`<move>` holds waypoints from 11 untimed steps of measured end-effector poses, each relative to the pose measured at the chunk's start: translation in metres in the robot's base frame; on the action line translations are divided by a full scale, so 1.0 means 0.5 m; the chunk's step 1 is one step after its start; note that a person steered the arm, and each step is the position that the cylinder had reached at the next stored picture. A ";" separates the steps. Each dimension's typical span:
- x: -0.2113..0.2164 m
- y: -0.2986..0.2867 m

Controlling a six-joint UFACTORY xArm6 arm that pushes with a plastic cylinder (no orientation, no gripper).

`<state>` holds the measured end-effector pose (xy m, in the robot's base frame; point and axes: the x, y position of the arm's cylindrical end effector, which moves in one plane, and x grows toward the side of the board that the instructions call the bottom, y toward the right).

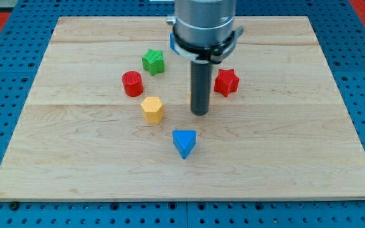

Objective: Slightly touch the red star

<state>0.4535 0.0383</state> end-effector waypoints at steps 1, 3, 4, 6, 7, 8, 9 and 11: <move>-0.030 0.010; -0.043 -0.003; -0.003 0.000; -0.008 0.215; -0.038 0.215; -0.072 0.192; -0.088 0.192; -0.117 0.134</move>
